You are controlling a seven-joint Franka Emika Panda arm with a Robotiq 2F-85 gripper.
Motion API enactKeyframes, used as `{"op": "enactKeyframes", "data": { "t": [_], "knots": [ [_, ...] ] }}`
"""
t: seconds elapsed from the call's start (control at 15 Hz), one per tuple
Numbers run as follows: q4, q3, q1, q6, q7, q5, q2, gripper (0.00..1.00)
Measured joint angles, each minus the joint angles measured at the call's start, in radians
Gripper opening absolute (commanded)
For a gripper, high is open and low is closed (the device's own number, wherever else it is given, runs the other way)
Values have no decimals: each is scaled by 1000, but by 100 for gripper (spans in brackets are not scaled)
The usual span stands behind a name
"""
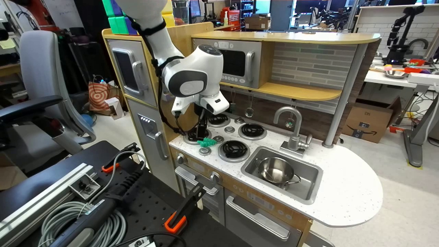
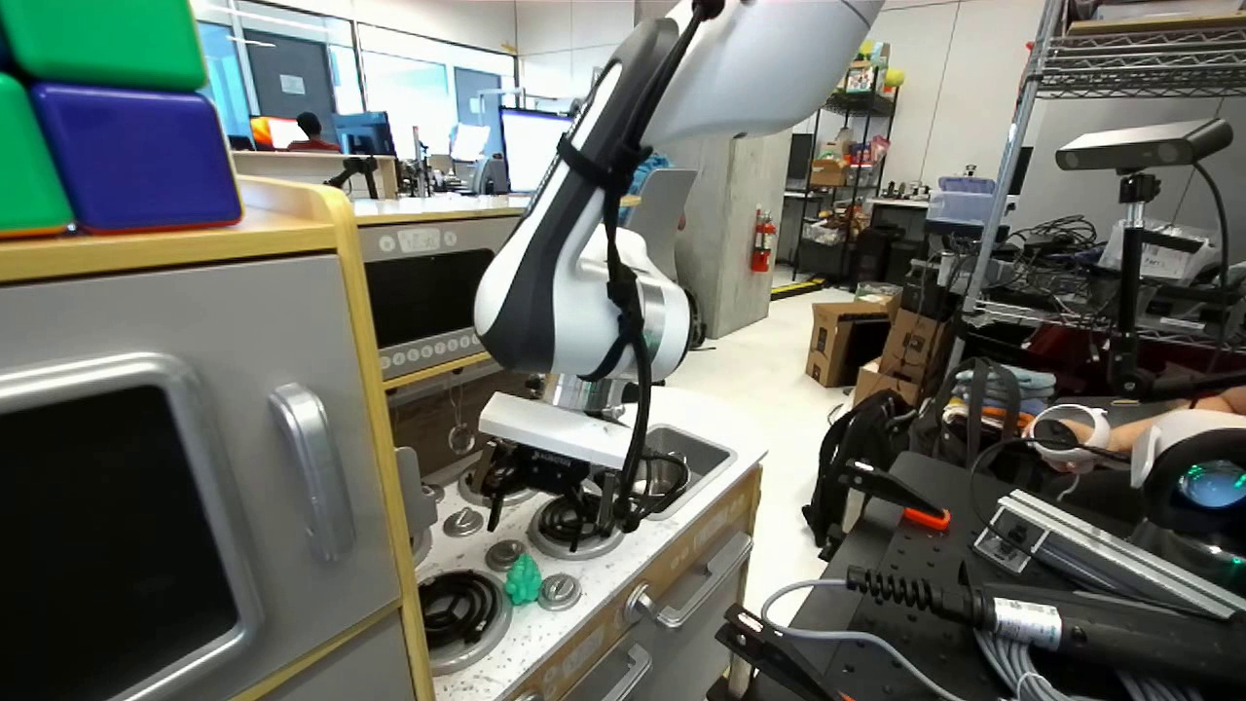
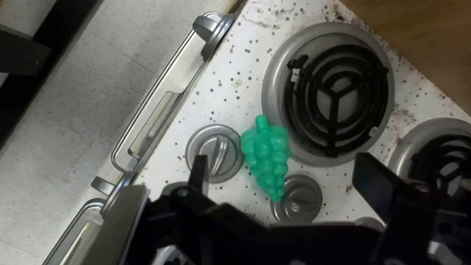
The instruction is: Put the grapes in the pot
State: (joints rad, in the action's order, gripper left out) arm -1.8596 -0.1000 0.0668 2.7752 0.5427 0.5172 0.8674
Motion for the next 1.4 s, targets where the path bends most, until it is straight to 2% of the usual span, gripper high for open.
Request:
{"op": "enactKeyframes", "data": {
  "t": [0.27,0.47,0.8,0.87,0.93,1.2,1.4],
  "knots": [
    [121,87,100,-74,93,-93,77,100],
    [218,123,151,-122,158,-155,130,100],
    [333,160,173,-224,267,-198,215,100],
    [346,166,172,-241,283,-205,230,90],
    [358,172,172,-252,299,-214,244,74],
    [405,184,171,-309,322,-236,269,43],
    [448,179,171,-310,322,-244,292,20]
  ]
}}
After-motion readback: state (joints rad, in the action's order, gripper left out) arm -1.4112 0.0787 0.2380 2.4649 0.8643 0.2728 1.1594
